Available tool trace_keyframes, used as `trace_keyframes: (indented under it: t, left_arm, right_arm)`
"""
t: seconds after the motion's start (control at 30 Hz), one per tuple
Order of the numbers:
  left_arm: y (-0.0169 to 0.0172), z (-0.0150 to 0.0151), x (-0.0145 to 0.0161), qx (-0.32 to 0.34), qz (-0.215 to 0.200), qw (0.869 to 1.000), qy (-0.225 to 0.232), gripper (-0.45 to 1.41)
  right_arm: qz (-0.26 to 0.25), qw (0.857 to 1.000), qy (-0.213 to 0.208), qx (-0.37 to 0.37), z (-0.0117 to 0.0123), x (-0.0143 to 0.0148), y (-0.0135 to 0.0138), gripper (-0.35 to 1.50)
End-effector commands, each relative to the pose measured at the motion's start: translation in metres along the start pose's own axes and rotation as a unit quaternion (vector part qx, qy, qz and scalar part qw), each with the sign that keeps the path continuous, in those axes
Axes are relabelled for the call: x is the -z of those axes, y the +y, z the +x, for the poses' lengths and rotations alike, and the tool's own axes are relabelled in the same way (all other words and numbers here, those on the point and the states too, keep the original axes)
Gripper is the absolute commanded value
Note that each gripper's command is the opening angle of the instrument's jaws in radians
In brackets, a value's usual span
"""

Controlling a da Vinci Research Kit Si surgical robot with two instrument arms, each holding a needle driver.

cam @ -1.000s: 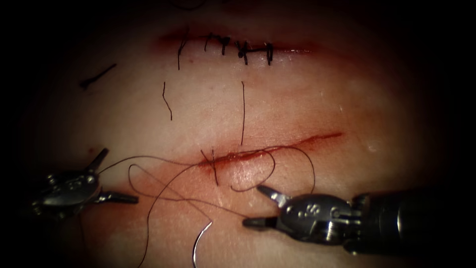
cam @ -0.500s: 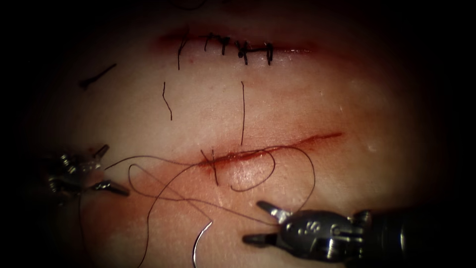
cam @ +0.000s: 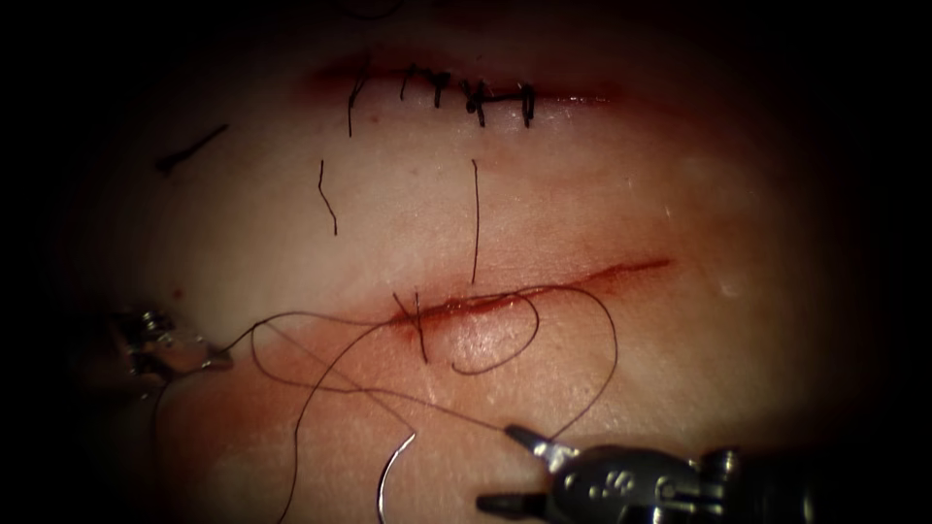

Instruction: Wound Closure

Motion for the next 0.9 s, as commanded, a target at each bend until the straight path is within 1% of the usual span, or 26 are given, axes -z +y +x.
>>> trace_keyframes:
  t: [0.03, 0.07, 0.1, 0.17, 0.2, 0.3, 0.33, 0.37, 0.4, 0.5, 0.57, 0.6, 0.63, 0.67, 0.7, 0.73, 0.77, 0.8, 0.83, 0.9]
  left_arm:
    - [0.0005, 0.0009, -0.0001, -0.014, -0.001, 1.0, 0.008, -0.45]
    - [0.0007, 0.0015, 0.0005, -0.021, 0.0, 1.0, 0.017, -0.45]
    - [0.0014, 0.0039, 0.0026, -0.044, 0.009, 0.997, 0.062, -0.45]
    - [0.0025, 0.0059, 0.0044, -0.057, 0.017, 0.993, 0.099, -0.45]
    - [0.0025, 0.0059, 0.0044, -0.057, 0.017, 0.993, 0.099, -0.45]
    - [0.0047, 0.0086, 0.007, -0.083, 0.027, 0.986, 0.14, -0.45]
    - [0.0077, 0.0119, 0.01, -0.107, 0.018, 0.977, 0.184, -0.45]
    - [0.009, 0.0133, 0.0112, -0.113, 0.006, 0.973, 0.203, -0.45]
    - [0.0111, 0.0155, 0.0132, -0.127, -0.016, 0.965, 0.228, -0.45]
    - [0.0134, 0.0185, 0.0157, -0.142, -0.038, 0.954, 0.26, -0.45]
    - [0.0148, 0.0221, 0.0189, -0.156, -0.051, 0.944, 0.285, -0.45]
    - [0.0148, 0.0221, 0.0189, -0.156, -0.051, 0.944, 0.285, -0.45]
    - [0.0148, 0.0228, 0.0194, -0.158, -0.053, 0.943, 0.288, -0.45]
    - [0.0146, 0.0245, 0.0204, -0.167, -0.055, 0.938, 0.3, -0.45]
    - [0.0145, 0.0253, 0.0207, -0.171, -0.054, 0.936, 0.304, -0.45]
    - [0.0147, 0.0279, 0.0214, -0.171, -0.057, 0.932, 0.315, -0.45]
    - [0.0147, 0.0288, 0.0215, -0.171, -0.064, 0.929, 0.321, -0.45]
    - [0.0147, 0.0288, 0.0215, -0.171, -0.064, 0.929, 0.321, -0.45]
    - [0.015, 0.0306, 0.0215, -0.174, -0.076, 0.924, 0.332, -0.45]
    - [0.0153, 0.0328, 0.0213, -0.179, -0.088, 0.918, 0.342, -0.45]
  right_arm:
    - [0.002, 1.0, 0.0, 0.0, -0.0004, -0.0005, -0.0008, 1.46]
    - [0.003, 1.0, 0.0, -0.003, -0.0005, -0.0002, -0.0008, 1.46]
    - [0.006, 1.0, -0.001, -0.004, -0.0008, 0.0007, -0.0007, 1.45]
    - [0.005, 1.0, -0.001, -0.003, -0.0011, 0.0013, -0.0004, 1.43]
    - [0.005, 1.0, -0.001, -0.003, -0.0011, 0.0013, -0.0004, 1.43]
    - [-0.002, 1.0, -0.006, -0.005, -0.0018, 0.0021, -0.0002, 1.43]
    - [-0.003, 1.0, -0.005, -0.009, -0.0027, 0.0031, -0.0003, 1.43]
    - [-0.005, 1.0, -0.007, -0.009, -0.003, 0.0034, -0.0004, 1.43]
    - [-0.006, 1.0, -0.012, -0.008, -0.0035, 0.0038, -0.0007, 1.43]
    - [-0.005, 1.0, -0.018, -0.01, -0.0044, 0.0042, -0.0012, 1.43]
    - [-0.004, 1.0, -0.017, -0.012, -0.0054, 0.0047, -0.0014, 1.43]
    - [-0.004, 1.0, -0.017, -0.012, -0.0054, 0.0047, -0.0014, 1.43]
    - [-0.004, 1.0, -0.017, -0.014, -0.0056, 0.0049, -0.0014, 1.43]
    - [-0.003, 1.0, -0.016, -0.016, -0.0061, 0.0052, -0.0014, 1.43]
    - [-0.002, 1.0, -0.016, -0.015, -0.0062, 0.0054, -0.0014, 1.43]
    - [-0.001, 1.0, -0.015, -0.016, -0.0067, 0.006, -0.0013, 1.43]
    - [-0.001, 1.0, -0.015, -0.019, -0.0069, 0.0062, -0.0013, 1.41]
    - [-0.001, 1.0, -0.015, -0.019, -0.0069, 0.0062, -0.0013, 1.41]
    - [0.001, 1.0, -0.017, -0.017, -0.0071, 0.0065, -0.0014, 1.41]
    - [0.002, 1.0, -0.019, -0.016, -0.0072, 0.0068, -0.0016, 1.41]
